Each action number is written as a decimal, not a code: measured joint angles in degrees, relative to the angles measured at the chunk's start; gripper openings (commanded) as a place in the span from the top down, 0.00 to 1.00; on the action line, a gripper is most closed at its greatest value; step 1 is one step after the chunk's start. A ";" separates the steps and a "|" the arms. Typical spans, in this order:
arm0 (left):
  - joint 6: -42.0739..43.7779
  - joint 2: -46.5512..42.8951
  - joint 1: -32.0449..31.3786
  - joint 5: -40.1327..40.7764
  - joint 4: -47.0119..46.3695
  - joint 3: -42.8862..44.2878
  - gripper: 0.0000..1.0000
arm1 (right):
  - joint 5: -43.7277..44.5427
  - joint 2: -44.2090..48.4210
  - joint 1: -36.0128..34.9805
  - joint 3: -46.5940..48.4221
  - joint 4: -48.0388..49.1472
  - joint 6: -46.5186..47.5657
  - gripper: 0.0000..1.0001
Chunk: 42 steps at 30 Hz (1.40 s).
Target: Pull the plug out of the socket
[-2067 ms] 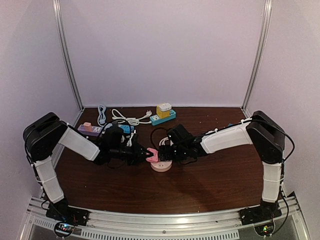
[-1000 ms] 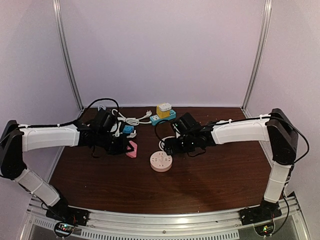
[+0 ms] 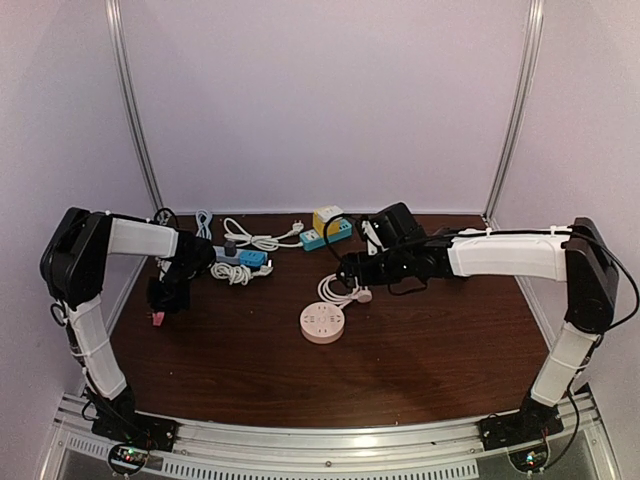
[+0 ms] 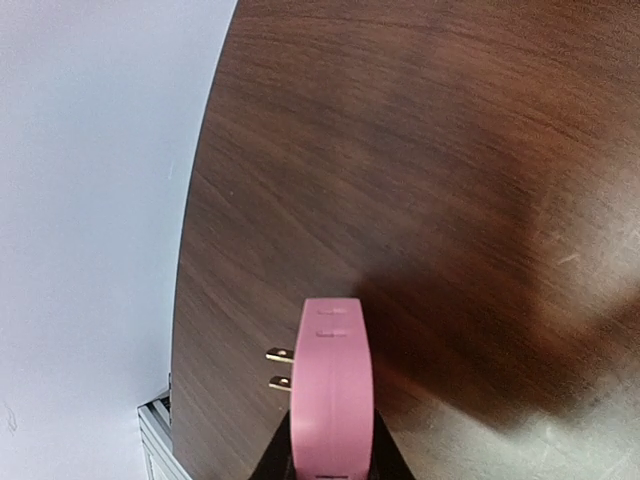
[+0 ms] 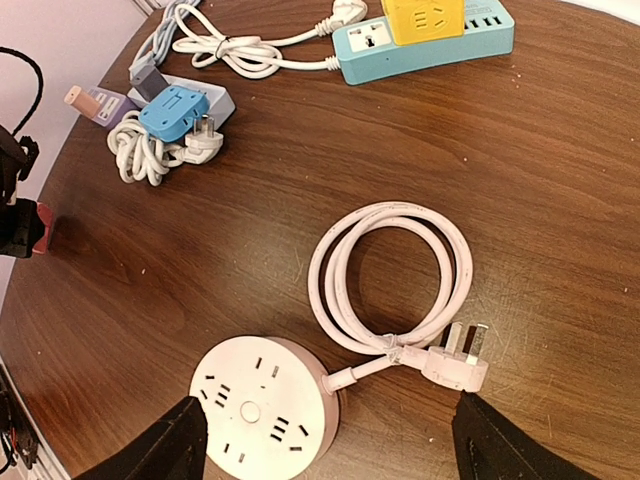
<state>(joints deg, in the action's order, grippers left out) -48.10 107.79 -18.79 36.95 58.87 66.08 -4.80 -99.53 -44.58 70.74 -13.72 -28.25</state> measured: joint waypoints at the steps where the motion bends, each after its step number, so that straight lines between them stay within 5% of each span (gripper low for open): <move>1: 0.33 0.55 0.35 0.11 -0.09 0.04 0.92 | -0.02 0.00 0.00 -0.22 -0.02 0.00 0.14; 11: 4.35 2.60 1.18 -0.44 -1.92 1.38 0.59 | -0.09 0.00 0.17 -0.42 -0.11 0.02 0.14; 21: 8.13 1.25 1.31 -5.88 -6.93 0.85 0.42 | 1.05 -0.70 0.35 0.92 -2.10 0.02 0.13; 27: 11.21 -4.22 1.38 -13.51 -12.92 -2.21 0.12 | 2.78 -4.22 0.92 6.14 -3.37 0.02 0.13; 42: 17.16 -26.38 1.16 -40.15 -27.04 -12.46 0.06 | 5.66 -19.58 8.07 29.05 -2.58 4.42 0.11</move>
<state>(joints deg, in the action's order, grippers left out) -30.94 81.41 -17.63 -3.20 31.83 53.63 0.86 -119.11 -36.51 99.79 -16.29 -23.83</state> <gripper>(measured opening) 0.935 0.895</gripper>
